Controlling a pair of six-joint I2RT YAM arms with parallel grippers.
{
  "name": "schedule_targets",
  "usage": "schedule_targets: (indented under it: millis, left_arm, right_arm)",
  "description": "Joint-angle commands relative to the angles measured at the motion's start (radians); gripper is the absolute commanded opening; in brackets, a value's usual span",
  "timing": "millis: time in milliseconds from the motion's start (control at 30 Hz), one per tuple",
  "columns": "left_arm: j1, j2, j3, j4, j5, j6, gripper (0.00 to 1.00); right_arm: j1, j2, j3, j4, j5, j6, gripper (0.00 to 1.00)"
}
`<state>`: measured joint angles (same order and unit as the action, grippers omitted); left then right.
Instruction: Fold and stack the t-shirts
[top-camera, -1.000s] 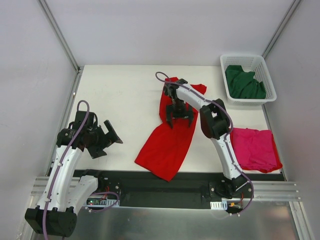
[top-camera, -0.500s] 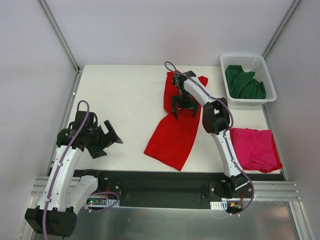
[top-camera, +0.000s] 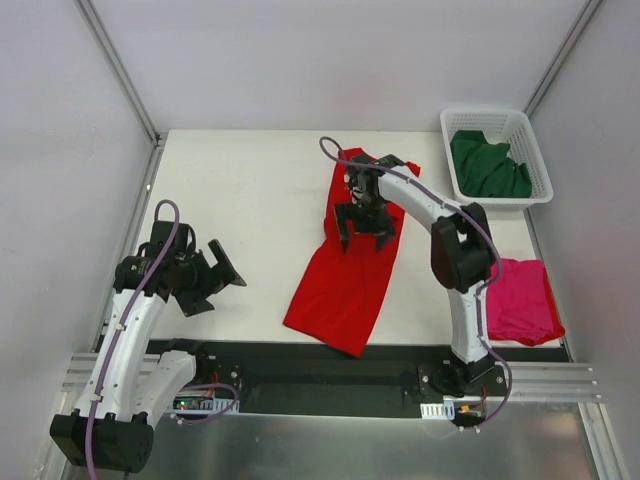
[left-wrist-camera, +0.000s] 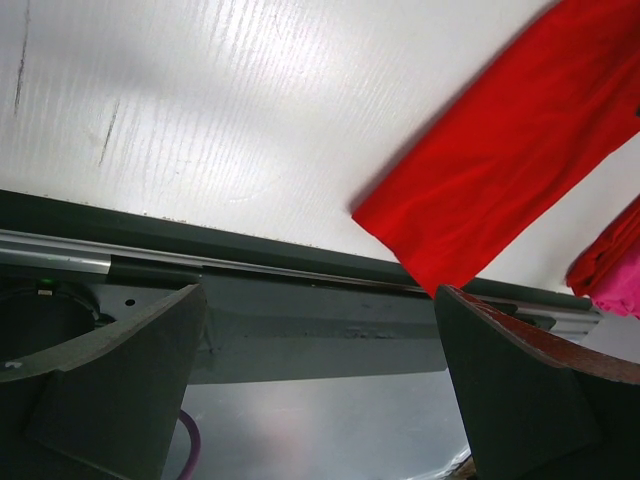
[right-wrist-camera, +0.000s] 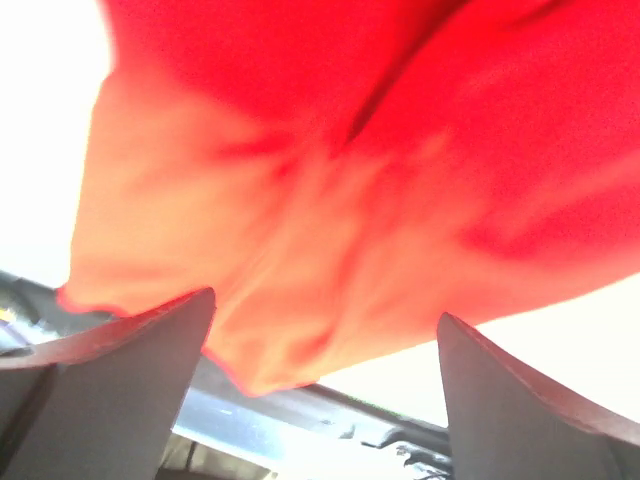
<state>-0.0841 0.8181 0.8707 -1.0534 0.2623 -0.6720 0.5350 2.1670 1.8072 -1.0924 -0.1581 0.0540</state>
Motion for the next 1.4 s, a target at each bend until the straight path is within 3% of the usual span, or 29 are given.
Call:
schedule_targets:
  millis: [0, 367, 633, 1067, 1367]
  left_arm:
    - [0.001, 0.010, 0.021, 0.012, 0.022, -0.018, 0.99]
    - [0.001, 0.044, 0.070, 0.010, -0.036, 0.005, 0.99]
    - [0.010, 0.039, 0.110, -0.045, -0.118, -0.006, 0.99]
    - [0.012, 0.024, 0.126, -0.045, -0.126, -0.005, 0.99]
    - [0.012, 0.023, 0.114, -0.045, -0.120, 0.003, 0.99]
  right_arm:
    - [0.092, -0.177, -0.006, 0.039, -0.058, -0.035, 0.96]
    - [0.413, -0.174, -0.201, 0.115, 0.074, 0.043, 0.96]
    - [0.477, -0.119, -0.197, 0.098, 0.083, 0.035, 0.96]
    - [0.585, -0.145, -0.384, 0.161, -0.080, 0.009, 0.96]
    - [0.649, -0.167, -0.485, 0.157, -0.112, -0.048, 0.96]
